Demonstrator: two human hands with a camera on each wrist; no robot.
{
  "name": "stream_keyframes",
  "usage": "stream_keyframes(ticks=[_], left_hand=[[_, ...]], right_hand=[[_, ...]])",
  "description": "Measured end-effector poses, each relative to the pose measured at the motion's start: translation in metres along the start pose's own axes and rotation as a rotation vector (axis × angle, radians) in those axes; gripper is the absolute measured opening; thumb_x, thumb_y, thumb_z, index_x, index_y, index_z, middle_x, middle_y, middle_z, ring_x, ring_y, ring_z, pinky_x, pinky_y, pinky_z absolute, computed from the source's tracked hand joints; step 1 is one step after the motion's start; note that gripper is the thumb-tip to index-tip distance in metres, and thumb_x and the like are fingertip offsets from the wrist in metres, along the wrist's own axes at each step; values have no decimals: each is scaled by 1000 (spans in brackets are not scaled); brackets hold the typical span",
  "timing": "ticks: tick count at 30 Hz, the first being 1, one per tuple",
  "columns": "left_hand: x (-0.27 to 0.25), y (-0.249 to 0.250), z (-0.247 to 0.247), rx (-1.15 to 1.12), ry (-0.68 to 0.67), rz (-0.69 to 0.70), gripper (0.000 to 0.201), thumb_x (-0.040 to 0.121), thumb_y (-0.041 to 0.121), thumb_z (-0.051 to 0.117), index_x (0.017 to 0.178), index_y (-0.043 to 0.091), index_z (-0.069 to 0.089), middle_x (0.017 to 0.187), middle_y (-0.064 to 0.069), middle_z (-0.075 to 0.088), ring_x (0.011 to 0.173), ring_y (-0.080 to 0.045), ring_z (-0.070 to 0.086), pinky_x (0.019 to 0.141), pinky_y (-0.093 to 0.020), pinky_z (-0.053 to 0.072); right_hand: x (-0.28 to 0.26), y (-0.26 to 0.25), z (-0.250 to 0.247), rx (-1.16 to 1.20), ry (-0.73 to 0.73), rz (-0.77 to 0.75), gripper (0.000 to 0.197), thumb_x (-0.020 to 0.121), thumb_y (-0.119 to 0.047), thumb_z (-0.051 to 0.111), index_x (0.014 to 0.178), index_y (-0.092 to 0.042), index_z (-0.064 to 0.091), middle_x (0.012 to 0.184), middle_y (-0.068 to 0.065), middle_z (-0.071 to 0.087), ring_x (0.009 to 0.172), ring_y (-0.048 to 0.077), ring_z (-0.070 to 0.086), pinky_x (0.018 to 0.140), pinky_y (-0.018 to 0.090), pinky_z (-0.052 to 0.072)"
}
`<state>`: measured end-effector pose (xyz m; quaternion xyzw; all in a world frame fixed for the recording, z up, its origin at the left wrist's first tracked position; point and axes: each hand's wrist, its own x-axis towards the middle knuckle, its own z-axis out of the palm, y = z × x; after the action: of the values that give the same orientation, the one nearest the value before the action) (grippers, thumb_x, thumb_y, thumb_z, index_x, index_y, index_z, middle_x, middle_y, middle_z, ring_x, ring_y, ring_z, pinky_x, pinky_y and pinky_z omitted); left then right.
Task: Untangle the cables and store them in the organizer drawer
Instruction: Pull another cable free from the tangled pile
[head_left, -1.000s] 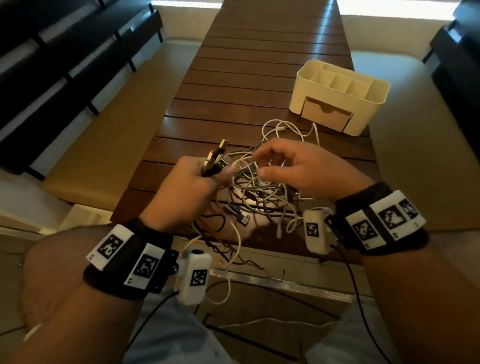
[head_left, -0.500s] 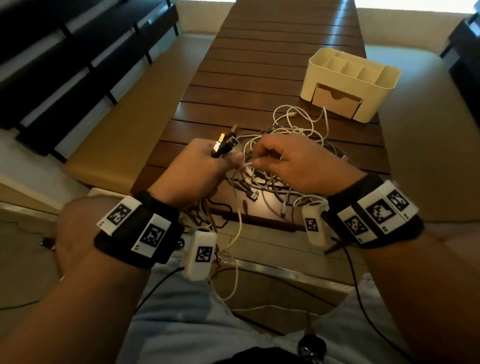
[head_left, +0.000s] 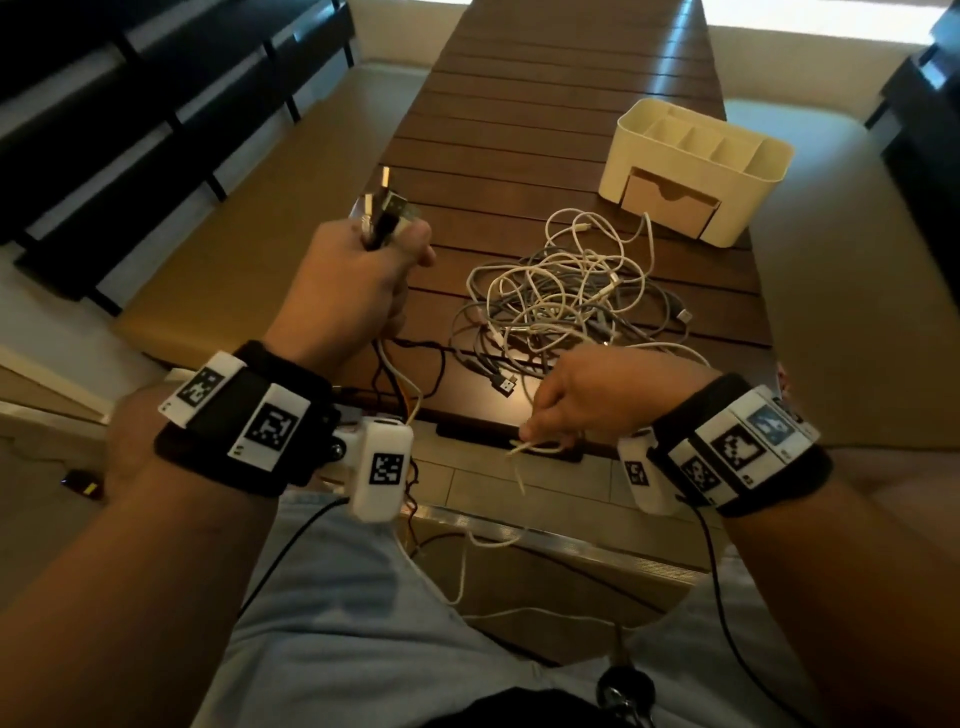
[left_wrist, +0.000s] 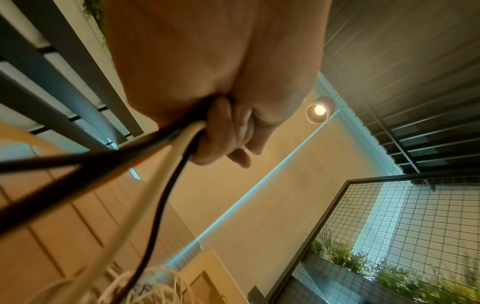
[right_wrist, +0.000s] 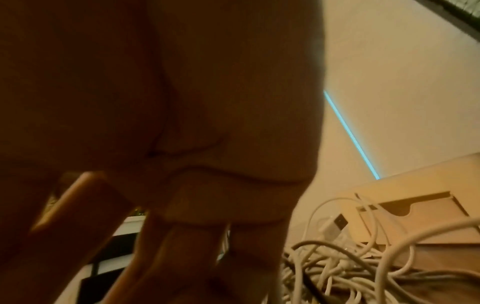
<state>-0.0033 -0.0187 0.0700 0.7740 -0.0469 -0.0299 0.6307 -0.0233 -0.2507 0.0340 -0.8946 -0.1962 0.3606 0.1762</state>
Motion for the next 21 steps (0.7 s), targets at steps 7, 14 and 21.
stream_keyframes(ticks=[7,14,21], left_hand=[[-3,-8,14,-33,-115,-31,33,104,37,46,88,9,53,55,-2,29,45,-14,25,43,-24,26],[4,-8,10,-35,-74,-9,32,105,35,45,88,9,52,57,-4,29,45,-15,26,43,-25,26],[-8,-25,39,-364,-181,-20,24,103,27,52,83,15,46,61,3,31,50,-12,28,47,-25,30]], right_hand=[[7,4,-9,9,147,4,26,87,-60,61,84,-35,68,87,-9,71,83,7,66,70,26,48],[14,4,-1,32,206,41,18,94,-45,61,101,-28,66,87,-8,70,82,9,66,74,27,53],[13,-12,-4,441,334,-224,74,83,-43,75,146,-31,38,136,-15,54,122,-2,52,102,26,47]])
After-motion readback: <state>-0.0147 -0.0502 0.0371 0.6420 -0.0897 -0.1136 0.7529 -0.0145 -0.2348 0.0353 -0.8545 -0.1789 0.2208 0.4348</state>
